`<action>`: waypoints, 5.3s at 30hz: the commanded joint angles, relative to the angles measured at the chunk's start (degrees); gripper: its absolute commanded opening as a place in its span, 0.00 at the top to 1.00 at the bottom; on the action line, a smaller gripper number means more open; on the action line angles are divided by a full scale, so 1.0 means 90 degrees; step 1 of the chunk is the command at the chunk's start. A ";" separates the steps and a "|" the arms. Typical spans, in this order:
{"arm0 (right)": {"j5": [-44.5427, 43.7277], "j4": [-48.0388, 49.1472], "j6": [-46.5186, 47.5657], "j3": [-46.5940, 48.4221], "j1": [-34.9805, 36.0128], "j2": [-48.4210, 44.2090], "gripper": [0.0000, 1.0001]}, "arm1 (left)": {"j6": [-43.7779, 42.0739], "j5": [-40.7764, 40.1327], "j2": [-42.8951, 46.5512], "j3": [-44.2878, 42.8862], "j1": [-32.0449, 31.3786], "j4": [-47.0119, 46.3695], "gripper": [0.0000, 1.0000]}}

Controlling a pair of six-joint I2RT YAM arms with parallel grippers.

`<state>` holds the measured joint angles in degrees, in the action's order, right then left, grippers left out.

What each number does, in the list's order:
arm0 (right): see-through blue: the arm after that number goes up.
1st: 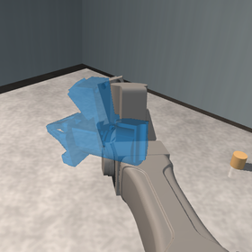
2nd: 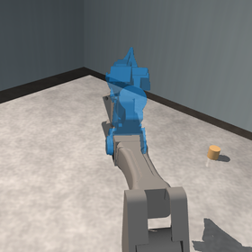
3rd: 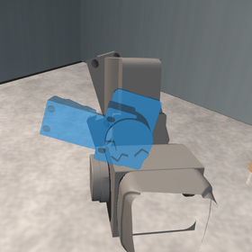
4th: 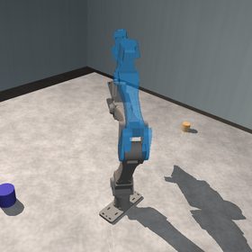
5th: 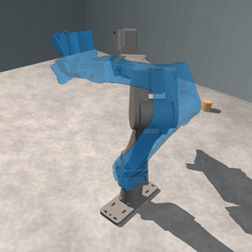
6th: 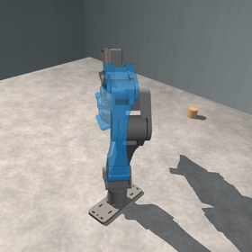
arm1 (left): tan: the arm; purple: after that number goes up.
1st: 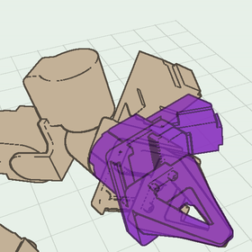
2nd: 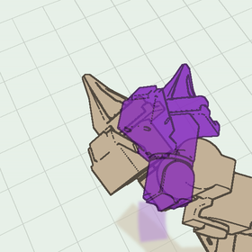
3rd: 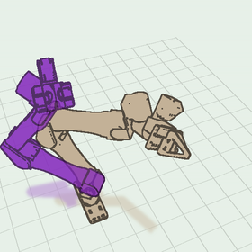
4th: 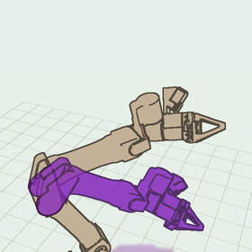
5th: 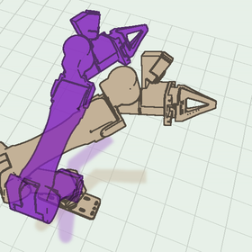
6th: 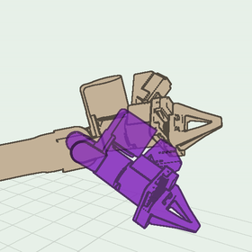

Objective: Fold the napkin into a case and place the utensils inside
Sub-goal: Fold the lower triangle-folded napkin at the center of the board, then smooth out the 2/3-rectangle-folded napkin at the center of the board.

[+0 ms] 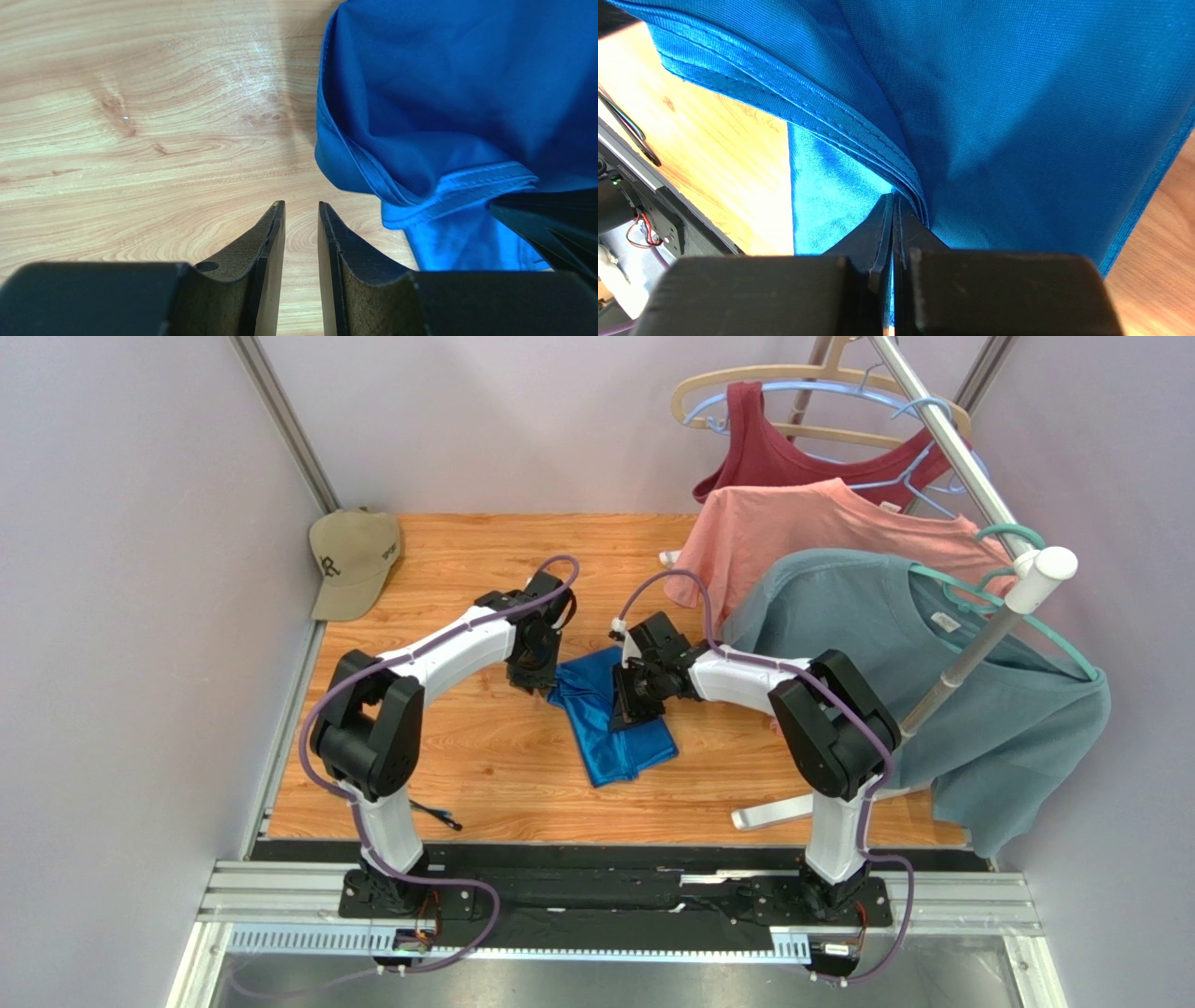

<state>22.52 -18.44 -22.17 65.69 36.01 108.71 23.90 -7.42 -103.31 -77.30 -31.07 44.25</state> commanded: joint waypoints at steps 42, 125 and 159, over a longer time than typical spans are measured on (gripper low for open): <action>-0.0959 -0.0931 0.0276 0.1831 -0.0700 0.0059 1.00 | 0.1045 0.0776 -0.0640 -0.0424 -0.0024 -0.2065 1.00; -0.0734 -0.0696 0.0218 0.1608 -0.1501 0.0247 0.63 | -0.1288 0.1108 -0.1109 -0.1401 -0.0551 -0.2504 0.64; -0.0042 -0.0022 -0.0261 0.0885 -0.1657 0.0490 1.00 | 0.0372 0.1849 -0.1509 -0.1888 -0.1011 -0.2827 0.95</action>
<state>21.61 -20.29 -23.77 72.93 21.28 112.31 22.87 3.99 -118.37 -90.89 -40.05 21.56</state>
